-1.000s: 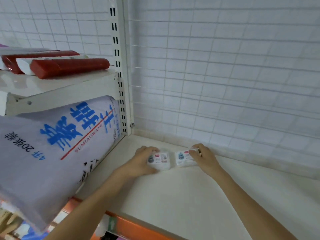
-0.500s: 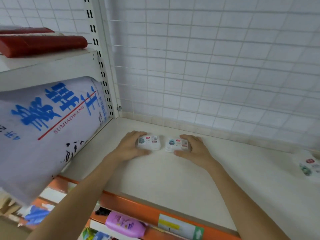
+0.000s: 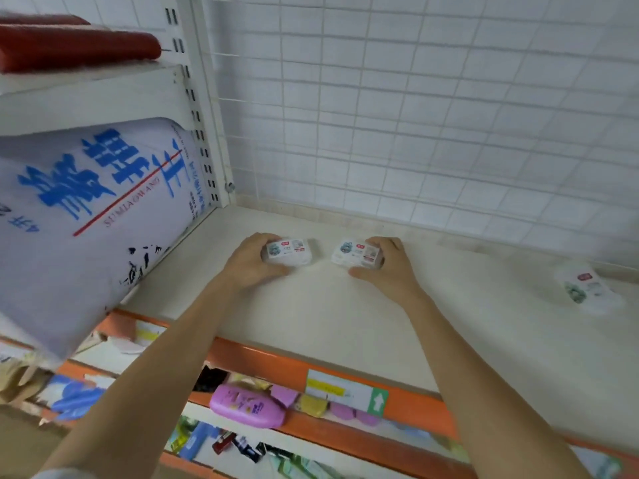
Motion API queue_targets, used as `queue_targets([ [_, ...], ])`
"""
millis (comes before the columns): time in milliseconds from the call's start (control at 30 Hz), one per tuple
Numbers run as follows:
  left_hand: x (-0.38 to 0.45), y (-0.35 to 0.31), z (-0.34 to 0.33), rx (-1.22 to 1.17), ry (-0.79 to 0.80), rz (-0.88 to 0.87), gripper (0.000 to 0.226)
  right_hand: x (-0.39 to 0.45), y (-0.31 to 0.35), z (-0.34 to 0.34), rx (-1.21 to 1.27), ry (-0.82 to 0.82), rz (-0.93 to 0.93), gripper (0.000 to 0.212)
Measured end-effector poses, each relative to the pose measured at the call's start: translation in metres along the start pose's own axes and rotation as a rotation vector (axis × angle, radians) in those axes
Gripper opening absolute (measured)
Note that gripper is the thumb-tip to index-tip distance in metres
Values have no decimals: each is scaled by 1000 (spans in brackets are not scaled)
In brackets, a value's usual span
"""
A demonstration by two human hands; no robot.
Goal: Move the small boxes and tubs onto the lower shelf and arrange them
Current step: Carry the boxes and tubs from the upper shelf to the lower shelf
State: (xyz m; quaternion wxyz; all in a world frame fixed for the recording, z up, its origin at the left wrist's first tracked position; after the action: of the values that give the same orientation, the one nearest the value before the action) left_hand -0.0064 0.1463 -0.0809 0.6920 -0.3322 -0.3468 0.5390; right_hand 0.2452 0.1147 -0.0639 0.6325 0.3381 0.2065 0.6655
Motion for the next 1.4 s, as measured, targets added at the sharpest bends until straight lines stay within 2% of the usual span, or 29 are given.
queue_targets([
  [133,-7,-14,0,55,30,-122,64,-41,-5,39,12,-53,-99,64],
  [267,-26,-56,-15,15,90,-333,65,-116,-7,108,-225,-245,-108,65],
  [400,-52,-120,-53,-83,245,-537,68,-207,-11,164,-424,-418,-157,64],
  [567,-95,-202,-126,-124,462,-764,75,-310,-17,207,-506,-579,-253,64],
  [733,-143,-249,-207,-205,663,-795,66,-417,-43,242,-496,-690,-414,68],
  [867,-189,-280,-275,-213,783,-801,68,-508,-73,263,-484,-726,-594,69],
  [1067,-275,-338,-379,-210,929,-823,71,-621,-103,305,-497,-812,-705,73],
  [1300,-355,-396,-466,-201,948,-808,67,-716,-143,369,-493,-833,-719,72],
  [1400,-381,-417,-490,-199,982,-797,79,-741,-157,392,-483,-850,-714,67],
])
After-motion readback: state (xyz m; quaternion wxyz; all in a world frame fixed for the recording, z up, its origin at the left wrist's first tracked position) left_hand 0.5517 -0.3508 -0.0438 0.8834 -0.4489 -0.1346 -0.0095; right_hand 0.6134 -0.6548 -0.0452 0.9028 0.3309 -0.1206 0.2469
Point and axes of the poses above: each hand's wrist, its own x-axis towards the middle knuckle, its own z-axis out of the back of the hand, y = z × x, the point moved 10 cm from there along x, towards the middle knuckle, and after that the axes turned 10 degrees about -x, right-handed, at the moved point
